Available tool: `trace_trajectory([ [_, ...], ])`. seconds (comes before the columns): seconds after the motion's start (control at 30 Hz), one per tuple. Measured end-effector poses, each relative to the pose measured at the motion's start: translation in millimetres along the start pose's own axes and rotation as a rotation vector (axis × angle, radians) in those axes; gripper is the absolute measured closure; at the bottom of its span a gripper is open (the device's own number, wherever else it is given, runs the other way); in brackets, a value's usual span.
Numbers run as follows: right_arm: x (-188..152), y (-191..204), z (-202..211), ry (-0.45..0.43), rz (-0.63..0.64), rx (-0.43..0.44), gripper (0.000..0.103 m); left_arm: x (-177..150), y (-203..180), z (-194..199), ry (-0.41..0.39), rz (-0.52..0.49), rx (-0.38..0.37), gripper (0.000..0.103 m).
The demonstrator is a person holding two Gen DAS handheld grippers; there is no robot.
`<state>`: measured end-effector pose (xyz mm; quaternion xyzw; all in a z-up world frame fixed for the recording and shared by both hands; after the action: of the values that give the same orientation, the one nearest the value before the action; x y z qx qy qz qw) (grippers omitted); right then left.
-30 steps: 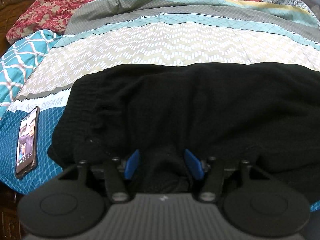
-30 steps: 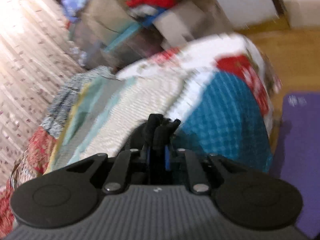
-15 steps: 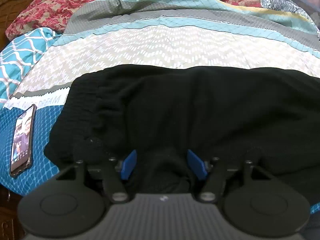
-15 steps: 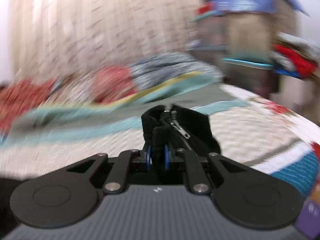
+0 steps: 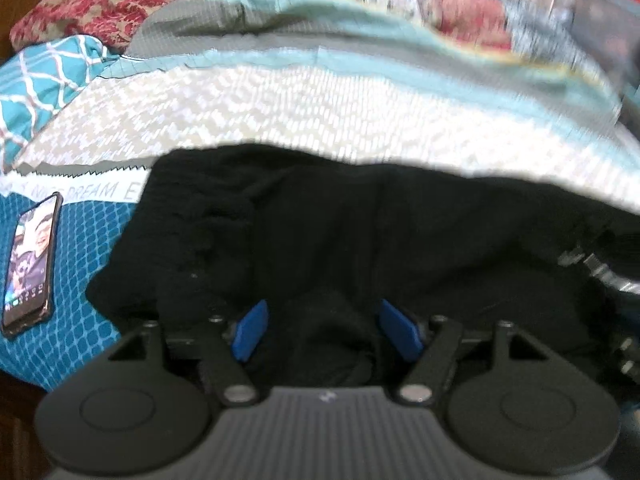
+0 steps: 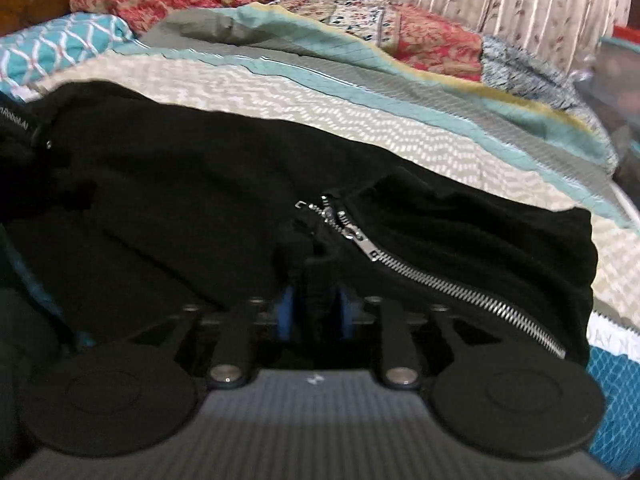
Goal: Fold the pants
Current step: 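Lower the pants onto the bed with both grippers and release the zipper edge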
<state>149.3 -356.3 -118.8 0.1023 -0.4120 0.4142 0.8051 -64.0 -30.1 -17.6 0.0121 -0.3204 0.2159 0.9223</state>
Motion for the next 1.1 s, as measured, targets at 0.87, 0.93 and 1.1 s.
trace_trajectory([
  [0.87, 17.2, -30.2, 13.3, -0.114, -0.459, 0.207, 0.058, -3.5, 135.3, 36.7, -0.108, 0.424, 0.055, 0.02],
  [0.93, 23.5, -32.1, 16.9, -0.138, -0.45, 0.176, 0.058, -7.4, 138.6, 36.2, -0.109, 0.43, 0.052, 0.021],
  [1.1, 33.8, -33.8, 3.8, -0.126, -0.555, 0.266, 0.057, -14.3, 147.8, 14.8, -0.066, 0.505, -0.032, 0.007],
])
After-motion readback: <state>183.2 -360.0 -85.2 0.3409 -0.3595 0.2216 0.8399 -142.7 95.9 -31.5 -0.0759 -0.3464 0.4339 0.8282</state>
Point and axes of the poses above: each gripper's, at about its wrist camera, not at the fingertips, and z roughly against the way its jaws point, y to its left, x to its top, the point moved 2 cm from there along -z, roughly the way its jaws point, and after that the axes turned 1 degree about z, right-handed, at the moved point
